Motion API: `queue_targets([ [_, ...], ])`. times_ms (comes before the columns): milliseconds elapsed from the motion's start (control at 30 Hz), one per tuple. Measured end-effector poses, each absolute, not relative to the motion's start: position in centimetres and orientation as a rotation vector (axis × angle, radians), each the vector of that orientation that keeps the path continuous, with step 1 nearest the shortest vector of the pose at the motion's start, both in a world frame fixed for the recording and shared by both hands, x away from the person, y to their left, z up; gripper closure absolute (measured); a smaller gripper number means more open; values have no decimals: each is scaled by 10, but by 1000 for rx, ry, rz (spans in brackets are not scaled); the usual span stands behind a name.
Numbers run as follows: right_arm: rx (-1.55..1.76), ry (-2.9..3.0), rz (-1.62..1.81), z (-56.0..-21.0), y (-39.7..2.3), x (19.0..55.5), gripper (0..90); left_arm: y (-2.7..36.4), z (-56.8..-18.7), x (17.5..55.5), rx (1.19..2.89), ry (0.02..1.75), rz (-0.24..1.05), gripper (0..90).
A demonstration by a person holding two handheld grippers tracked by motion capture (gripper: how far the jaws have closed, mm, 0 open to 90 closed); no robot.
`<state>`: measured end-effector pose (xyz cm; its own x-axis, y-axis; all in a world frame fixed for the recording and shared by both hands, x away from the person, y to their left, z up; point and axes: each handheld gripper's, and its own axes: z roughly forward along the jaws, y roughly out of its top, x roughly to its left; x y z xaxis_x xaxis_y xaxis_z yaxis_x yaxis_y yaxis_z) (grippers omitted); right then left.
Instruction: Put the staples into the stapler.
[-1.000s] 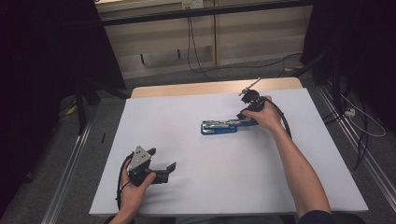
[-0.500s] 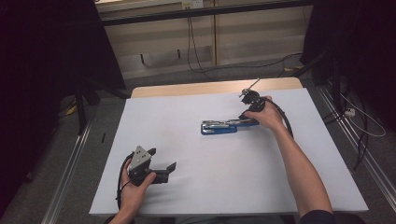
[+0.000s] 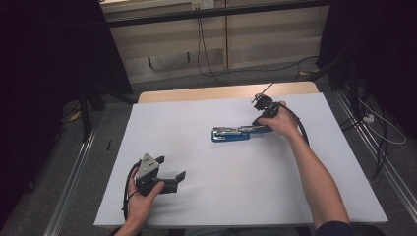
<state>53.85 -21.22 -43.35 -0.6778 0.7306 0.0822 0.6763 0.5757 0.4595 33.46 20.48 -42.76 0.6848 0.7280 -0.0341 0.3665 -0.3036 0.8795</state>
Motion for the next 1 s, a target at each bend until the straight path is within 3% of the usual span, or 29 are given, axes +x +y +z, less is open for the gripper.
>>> queue_targets([
  [1000, 1174, 2576, 842, -415, -221, 534, 793, 207, -428, 336, 1913, 866, 458, 51],
])
